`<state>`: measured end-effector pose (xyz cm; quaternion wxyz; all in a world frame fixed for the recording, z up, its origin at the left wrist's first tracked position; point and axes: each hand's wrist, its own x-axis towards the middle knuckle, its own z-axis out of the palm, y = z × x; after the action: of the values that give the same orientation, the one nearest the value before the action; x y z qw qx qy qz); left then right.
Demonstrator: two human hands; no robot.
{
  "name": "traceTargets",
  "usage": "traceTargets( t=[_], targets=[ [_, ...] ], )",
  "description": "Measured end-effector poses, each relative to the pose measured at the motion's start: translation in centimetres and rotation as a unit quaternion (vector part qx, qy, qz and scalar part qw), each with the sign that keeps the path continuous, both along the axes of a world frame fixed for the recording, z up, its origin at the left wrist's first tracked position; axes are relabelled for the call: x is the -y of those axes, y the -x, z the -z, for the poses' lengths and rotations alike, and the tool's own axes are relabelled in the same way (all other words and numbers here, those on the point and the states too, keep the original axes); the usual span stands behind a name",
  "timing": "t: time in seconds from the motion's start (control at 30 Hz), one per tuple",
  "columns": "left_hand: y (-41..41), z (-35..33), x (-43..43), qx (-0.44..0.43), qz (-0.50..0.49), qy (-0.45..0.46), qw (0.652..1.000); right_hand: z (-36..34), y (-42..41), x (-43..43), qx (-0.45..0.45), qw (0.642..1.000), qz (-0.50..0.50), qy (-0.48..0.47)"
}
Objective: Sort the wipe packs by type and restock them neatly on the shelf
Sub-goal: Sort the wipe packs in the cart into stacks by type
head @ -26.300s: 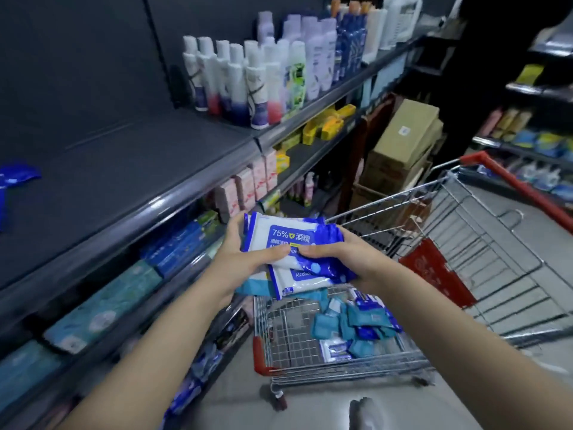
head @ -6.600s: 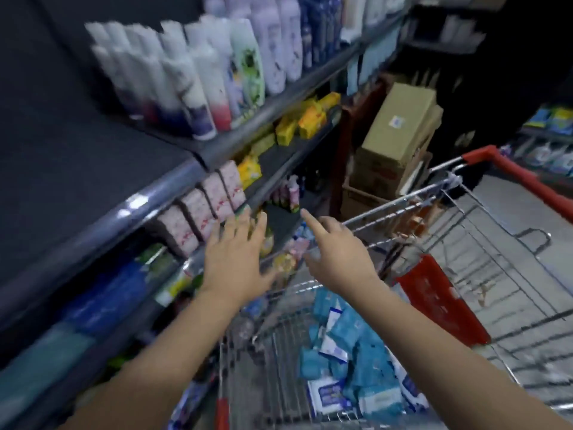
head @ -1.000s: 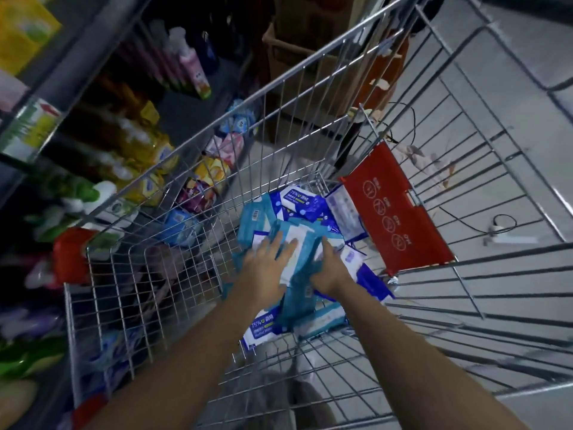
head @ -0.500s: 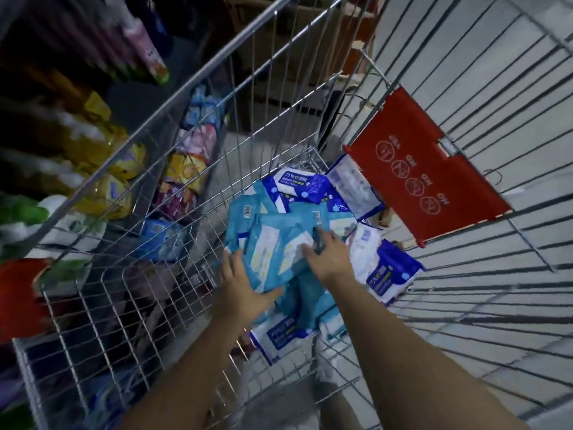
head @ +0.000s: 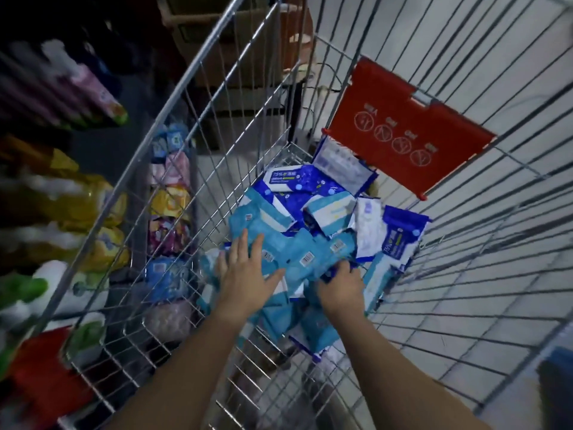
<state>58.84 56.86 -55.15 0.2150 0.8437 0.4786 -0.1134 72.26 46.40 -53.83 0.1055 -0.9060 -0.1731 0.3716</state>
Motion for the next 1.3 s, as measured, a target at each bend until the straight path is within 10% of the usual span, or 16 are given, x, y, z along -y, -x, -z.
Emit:
traceTargets(
  t=[0.37,1.3],
  targets=[
    [2.1,-1.4,-2.4,-0.094,0.136,-0.071,0.984,0.4,-1.7,0.9,-0.054,0.974,-0.153,0.160],
    [-7.7,-1.1,11.1,-0.079,0.246,-0.049,0.965,-0.1,-17.1,8.8,0.011,0.907,-0.376,0.188]
  ],
)
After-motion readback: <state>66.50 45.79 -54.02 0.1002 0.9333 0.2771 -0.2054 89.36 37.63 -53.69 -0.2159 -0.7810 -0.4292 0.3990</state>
